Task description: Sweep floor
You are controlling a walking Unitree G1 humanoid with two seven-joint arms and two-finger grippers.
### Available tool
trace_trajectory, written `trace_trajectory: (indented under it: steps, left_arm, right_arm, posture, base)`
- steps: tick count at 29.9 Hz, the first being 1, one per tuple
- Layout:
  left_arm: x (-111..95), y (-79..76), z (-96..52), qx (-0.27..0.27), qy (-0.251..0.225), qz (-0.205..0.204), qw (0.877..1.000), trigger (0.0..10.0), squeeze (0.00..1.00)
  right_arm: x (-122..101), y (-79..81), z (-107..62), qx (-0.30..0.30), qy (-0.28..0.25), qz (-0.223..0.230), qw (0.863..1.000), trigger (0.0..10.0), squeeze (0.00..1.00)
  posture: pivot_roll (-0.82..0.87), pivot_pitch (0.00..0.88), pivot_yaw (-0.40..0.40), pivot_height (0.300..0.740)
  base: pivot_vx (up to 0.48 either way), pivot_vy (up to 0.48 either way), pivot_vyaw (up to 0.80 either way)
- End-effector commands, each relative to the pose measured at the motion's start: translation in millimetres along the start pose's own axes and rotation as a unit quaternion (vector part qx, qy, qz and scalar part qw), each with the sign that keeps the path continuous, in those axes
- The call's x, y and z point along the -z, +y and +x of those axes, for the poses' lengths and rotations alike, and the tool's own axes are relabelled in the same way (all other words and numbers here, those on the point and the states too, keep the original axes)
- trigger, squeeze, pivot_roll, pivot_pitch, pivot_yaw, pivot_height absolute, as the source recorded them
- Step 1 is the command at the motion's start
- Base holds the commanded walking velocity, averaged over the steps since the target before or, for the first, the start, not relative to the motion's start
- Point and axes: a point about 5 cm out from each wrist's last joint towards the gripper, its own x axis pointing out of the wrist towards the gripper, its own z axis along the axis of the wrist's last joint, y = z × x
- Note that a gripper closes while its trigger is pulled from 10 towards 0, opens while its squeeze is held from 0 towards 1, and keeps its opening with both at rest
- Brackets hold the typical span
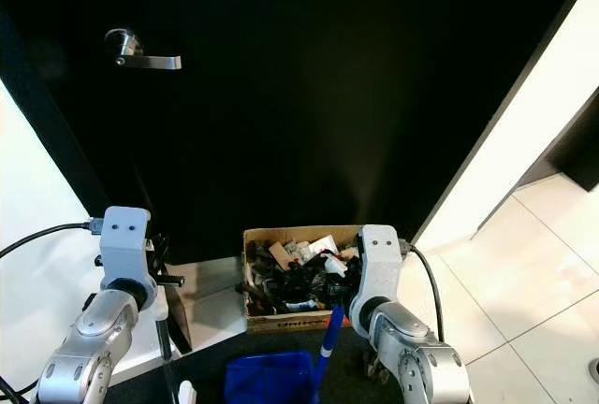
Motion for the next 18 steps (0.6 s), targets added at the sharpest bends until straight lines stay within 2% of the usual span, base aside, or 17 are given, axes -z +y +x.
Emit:
trace_trajectory:
  steps: [1,3,4,6,7,9,15,18]
  left_arm:
    - [4.4,2.3,-0.1,-0.006,0.007,0.004,1.0,10.0,0.0]
    - [4.2,2.2,0.3,-0.007,0.006,0.004,1.0,10.0,0.0]
    - [4.2,2.2,0.3,-0.007,0.006,0.004,1.0,10.0,0.0]
    - [4.0,1.5,0.7,-0.006,0.005,0.003,1.0,10.0,0.0]
    - [4.0,1.2,0.7,-0.006,0.005,0.003,1.0,10.0,0.0]
    - [3.9,1.0,0.7,-0.006,0.005,0.003,1.0,10.0,0.0]
    - [1.9,4.5,2.1,-0.009,0.003,0.004,1.0,10.0,0.0]
    - [-3.0,13.7,6.7,-0.023,-0.003,0.009,1.0,10.0,0.0]
  right_arm:
    - [6.1,5.6,2.8,-0.006,-0.018,-0.036,0.999,10.0,0.0]
    - [-21.6,3.4,1.8,0.013,-0.143,-0.052,0.988,10.0,0.0]
    - [-21.6,3.4,1.8,0.013,-0.143,-0.052,0.988,10.0,0.0]
    - [-34.8,0.8,-0.2,0.029,-0.213,-0.056,0.975,10.0,0.0]
    - [-37.1,-0.3,-0.4,0.036,-0.228,-0.057,0.971,10.0,0.0]
    - [-35.2,-2.2,1.0,0.044,-0.229,-0.051,0.971,10.0,0.0]
    - [-10.4,-5.1,10.4,0.05,-0.178,-0.077,0.98,10.0,0.0]
    - [2.5,-10.3,14.7,0.054,-0.154,-0.068,0.984,10.0,0.0]
  posture:
    - [0.05,0.15,0.011,0.74]
    - [0.05,0.151,0.011,0.74]
    - [0.05,0.151,0.011,0.74]
    - [0.05,0.151,0.014,0.74]
    - [0.05,0.151,0.014,0.74]
    - [0.05,0.151,0.014,0.74]
    - [0.05,0.147,0.024,0.74]
    - [0.05,0.148,0.025,0.74]
  base:
    - [0.0,0.0,0.0]
    - [0.0,0.0,0.0]
    - [0.0,0.0,0.0]
    - [0.0,0.0,0.0]
    - [0.0,0.0,0.0]
    - [0.0,0.0,0.0]
    - [0.0,0.0,0.0]
    - [0.0,0.0,0.0]
